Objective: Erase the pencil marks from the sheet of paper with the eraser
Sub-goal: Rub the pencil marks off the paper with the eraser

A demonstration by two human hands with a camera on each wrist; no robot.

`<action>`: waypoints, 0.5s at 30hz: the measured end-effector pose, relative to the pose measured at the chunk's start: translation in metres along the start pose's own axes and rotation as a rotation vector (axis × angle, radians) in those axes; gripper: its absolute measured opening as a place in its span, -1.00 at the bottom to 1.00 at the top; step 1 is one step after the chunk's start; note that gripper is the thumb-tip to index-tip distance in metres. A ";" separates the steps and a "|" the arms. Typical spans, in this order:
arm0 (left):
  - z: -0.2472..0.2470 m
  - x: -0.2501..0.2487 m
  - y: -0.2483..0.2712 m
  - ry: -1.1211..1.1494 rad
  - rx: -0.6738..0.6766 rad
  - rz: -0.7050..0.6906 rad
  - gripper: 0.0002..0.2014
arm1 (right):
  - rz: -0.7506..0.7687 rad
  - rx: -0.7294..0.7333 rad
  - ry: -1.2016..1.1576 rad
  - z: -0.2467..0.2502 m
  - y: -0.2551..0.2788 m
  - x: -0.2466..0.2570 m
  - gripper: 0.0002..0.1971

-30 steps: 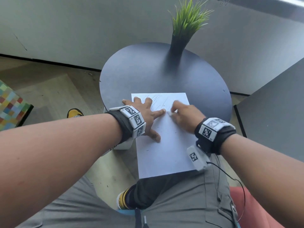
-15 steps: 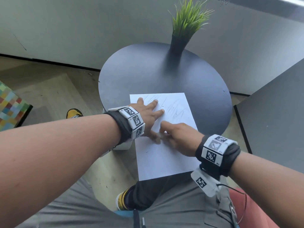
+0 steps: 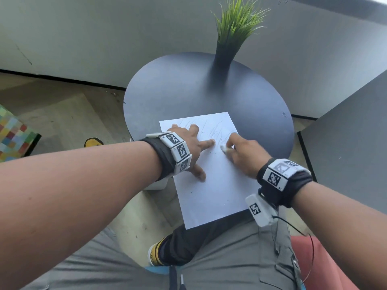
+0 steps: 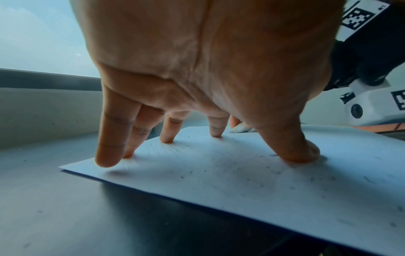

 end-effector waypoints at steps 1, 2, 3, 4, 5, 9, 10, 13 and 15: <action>0.001 0.000 0.000 -0.001 0.002 0.002 0.10 | 0.033 0.012 0.039 -0.004 0.004 0.005 -0.75; 0.001 0.000 0.000 -0.001 0.005 0.003 0.11 | 0.102 0.061 0.084 -0.015 0.010 0.015 -0.74; 0.001 0.000 0.000 -0.002 0.011 0.004 0.11 | 0.195 0.131 0.118 -0.029 0.021 0.029 -0.75; 0.001 0.000 0.001 -0.001 0.014 0.005 0.12 | 0.250 0.189 0.130 -0.037 0.030 0.036 -0.76; 0.001 -0.001 0.000 0.001 0.015 0.006 0.12 | 0.241 0.204 0.117 -0.036 0.030 0.034 -0.76; 0.000 0.000 0.000 0.010 0.025 0.017 0.12 | -0.017 -0.016 -0.001 0.002 -0.001 -0.005 -0.75; -0.001 0.000 0.000 0.011 0.025 0.016 0.12 | 0.005 -0.025 0.020 0.000 0.002 -0.001 -0.77; -0.001 0.000 0.000 -0.004 0.010 -0.001 0.14 | 0.235 0.153 0.128 -0.037 0.028 0.037 -0.80; -0.001 0.000 0.000 -0.011 0.009 -0.006 0.14 | 0.211 0.196 0.094 -0.035 0.026 0.034 -0.82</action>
Point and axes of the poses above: each hand's wrist, its own y-axis away from the middle knuckle, its own z-axis out of the back of the hand, x = y × z, the point moved 6 cm from there along -y, towards the middle knuckle, and after that the axes turned 6 degrees about x, right-handed, at the moved point
